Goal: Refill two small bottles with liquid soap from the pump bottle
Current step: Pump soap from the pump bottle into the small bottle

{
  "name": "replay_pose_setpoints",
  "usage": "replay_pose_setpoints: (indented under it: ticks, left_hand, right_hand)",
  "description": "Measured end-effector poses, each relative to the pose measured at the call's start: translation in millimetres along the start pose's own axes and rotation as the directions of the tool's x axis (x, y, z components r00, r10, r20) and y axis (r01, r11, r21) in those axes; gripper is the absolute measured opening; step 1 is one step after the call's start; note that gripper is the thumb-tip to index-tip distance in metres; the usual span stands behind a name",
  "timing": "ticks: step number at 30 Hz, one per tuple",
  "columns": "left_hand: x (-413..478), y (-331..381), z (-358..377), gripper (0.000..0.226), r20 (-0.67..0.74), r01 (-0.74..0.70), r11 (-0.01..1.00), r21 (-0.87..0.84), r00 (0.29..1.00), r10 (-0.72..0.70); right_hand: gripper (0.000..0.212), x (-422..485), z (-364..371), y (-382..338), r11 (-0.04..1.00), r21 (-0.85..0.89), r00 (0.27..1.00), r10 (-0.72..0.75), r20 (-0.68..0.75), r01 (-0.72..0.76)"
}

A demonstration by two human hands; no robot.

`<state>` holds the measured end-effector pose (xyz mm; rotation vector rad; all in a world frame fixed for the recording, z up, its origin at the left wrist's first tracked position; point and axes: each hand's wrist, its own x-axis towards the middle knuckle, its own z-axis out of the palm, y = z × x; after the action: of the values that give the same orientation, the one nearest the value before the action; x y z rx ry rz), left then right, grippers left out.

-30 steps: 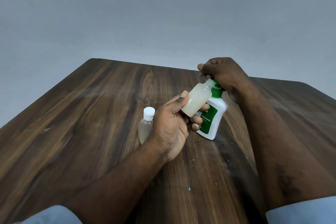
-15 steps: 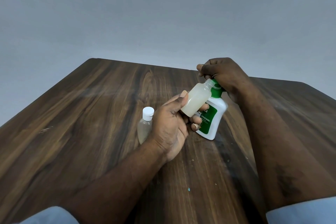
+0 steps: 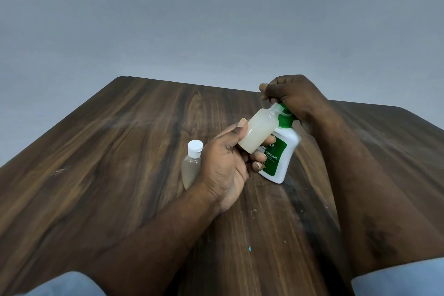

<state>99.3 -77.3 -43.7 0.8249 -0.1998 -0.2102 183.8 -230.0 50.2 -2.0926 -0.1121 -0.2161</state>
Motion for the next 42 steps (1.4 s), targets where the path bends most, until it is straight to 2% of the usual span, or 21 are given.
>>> replay_pose_setpoints:
  ticks: [3,9,15,36,42]
  left_hand:
    - [0.6,-0.2,0.5,0.041,0.003,-0.001,1.0,0.008,1.0,0.001]
    - [0.9,0.0,-1.4,0.043,-0.008,0.003,1.0,0.004,1.0,-0.003]
    - [0.3,1.1,-0.4,0.041,-0.009,0.001,1.0,0.007,1.0,-0.001]
    - [-0.3,0.6,0.4,0.04,-0.005,0.01,1.0,-0.002,1.0,-0.01]
    - [1.0,-0.4,-1.5,0.044,-0.013,0.015,1.0,-0.002,1.0,-0.015]
  right_hand:
    - [0.013,-0.1,-0.3,1.8,1.0,-0.008,1.0,-0.012,-0.003,0.012]
    - [0.026,1.6,-3.6,-0.5,0.999,-0.016,0.999,-0.036,-0.036,0.036]
    - [0.029,1.1,0.4,0.3,1.0,0.004,1.0,-0.018,-0.017,0.018]
    - [0.027,0.0,0.7,1.0,1.0,-0.006,1.0,-0.014,0.021,0.014]
    - [0.025,-1.0,-2.3,-2.1,0.999,-0.002,0.999,-0.037,-0.01,0.036]
